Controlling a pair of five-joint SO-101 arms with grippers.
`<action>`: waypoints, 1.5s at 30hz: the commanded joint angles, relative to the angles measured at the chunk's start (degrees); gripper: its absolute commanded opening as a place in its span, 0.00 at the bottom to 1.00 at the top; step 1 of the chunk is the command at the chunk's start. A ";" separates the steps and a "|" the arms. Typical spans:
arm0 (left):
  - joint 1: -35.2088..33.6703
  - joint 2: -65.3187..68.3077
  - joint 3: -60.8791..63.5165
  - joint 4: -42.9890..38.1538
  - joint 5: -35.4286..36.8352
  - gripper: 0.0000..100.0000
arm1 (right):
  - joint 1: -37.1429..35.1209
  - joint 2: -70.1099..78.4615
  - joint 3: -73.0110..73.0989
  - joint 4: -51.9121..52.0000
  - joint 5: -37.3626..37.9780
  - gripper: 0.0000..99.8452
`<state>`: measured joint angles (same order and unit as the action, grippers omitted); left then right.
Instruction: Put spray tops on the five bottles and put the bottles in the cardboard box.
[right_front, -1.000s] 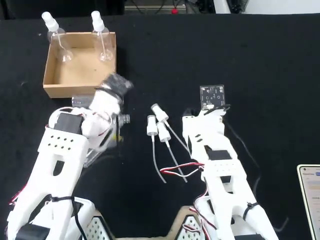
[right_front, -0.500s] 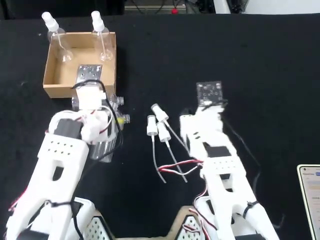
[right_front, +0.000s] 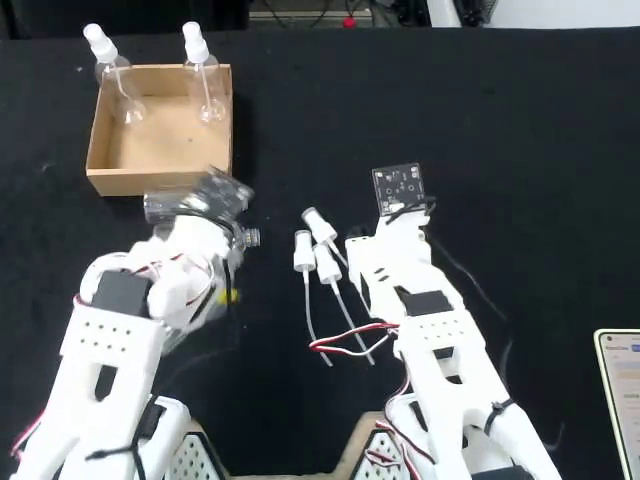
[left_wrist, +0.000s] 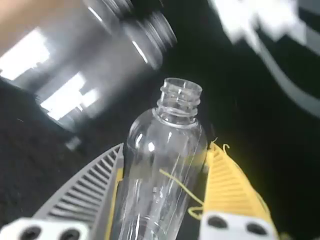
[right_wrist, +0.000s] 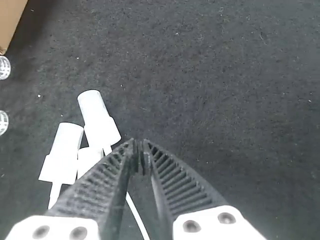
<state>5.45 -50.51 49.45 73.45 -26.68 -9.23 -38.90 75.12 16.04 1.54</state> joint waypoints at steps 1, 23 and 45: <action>-0.31 9.67 -4.70 6.95 -9.23 0.17 | 1.05 -0.04 -3.47 0.35 0.18 0.01; -0.48 19.52 -4.26 4.13 -30.33 0.31 | 1.23 -0.04 -3.30 0.35 0.35 0.01; 6.20 18.99 9.27 -14.07 -24.62 0.31 | 1.23 -0.04 -3.30 0.35 0.35 0.01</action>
<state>11.16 -30.99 57.36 62.90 -52.70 -8.88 -38.90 75.12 16.04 1.54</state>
